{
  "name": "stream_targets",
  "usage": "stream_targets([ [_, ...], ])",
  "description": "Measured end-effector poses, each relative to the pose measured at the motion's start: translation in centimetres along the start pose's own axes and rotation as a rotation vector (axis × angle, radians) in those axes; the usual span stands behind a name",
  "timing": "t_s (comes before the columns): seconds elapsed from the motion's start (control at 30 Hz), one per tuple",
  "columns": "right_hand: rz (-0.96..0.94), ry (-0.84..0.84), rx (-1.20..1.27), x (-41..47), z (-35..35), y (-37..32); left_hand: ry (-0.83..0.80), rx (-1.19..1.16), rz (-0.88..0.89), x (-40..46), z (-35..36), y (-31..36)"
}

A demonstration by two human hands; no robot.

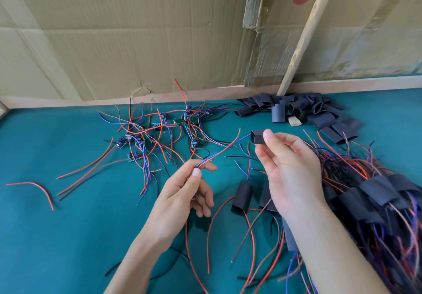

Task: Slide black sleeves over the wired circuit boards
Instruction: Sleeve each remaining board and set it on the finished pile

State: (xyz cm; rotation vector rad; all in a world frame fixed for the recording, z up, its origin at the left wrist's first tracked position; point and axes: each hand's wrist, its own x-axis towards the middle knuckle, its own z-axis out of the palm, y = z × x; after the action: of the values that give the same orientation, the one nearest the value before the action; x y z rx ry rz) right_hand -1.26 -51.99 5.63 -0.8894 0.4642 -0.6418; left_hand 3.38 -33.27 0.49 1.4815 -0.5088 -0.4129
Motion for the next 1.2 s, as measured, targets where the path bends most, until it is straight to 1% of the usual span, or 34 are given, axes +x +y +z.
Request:
stream_targets([
  [0.1,0.015,-0.003,0.026,0.0,0.0,0.0,-0.015,-0.007,0.003,-0.1,0.1,0.0],
  [0.27,0.030,-0.002,0.015,0.1,0.0,0.1,-0.065,0.024,0.004,-0.1,0.3,0.1],
  [0.4,0.040,-0.021,-0.004,0.3,-0.2,0.2,-0.071,0.052,0.012,-0.2,0.5,0.1],
  [0.6,0.132,-0.206,-0.068,-0.3,0.0,0.3,-0.062,0.071,0.009,-0.1,0.6,0.3],
  [0.73,0.240,-0.291,-0.066,-1.8,0.8,1.9,-0.029,0.075,0.034,-0.2,0.7,0.4],
  [0.83,0.288,-0.331,-0.136,-2.9,1.3,3.2,-0.017,0.058,0.025,-0.3,0.5,0.4],
  [0.93,0.267,-0.304,-0.207,-3.0,1.1,3.2,-0.031,0.044,-0.012,-0.4,0.3,0.5],
  [1.07,0.184,-0.244,-0.175,-2.4,0.9,2.4,-0.073,-0.023,-0.051,-0.2,0.2,0.5],
  [1.2,0.065,-0.161,-0.137,-1.4,0.4,1.5,-0.015,-0.049,-0.064,-0.2,0.1,0.2],
])
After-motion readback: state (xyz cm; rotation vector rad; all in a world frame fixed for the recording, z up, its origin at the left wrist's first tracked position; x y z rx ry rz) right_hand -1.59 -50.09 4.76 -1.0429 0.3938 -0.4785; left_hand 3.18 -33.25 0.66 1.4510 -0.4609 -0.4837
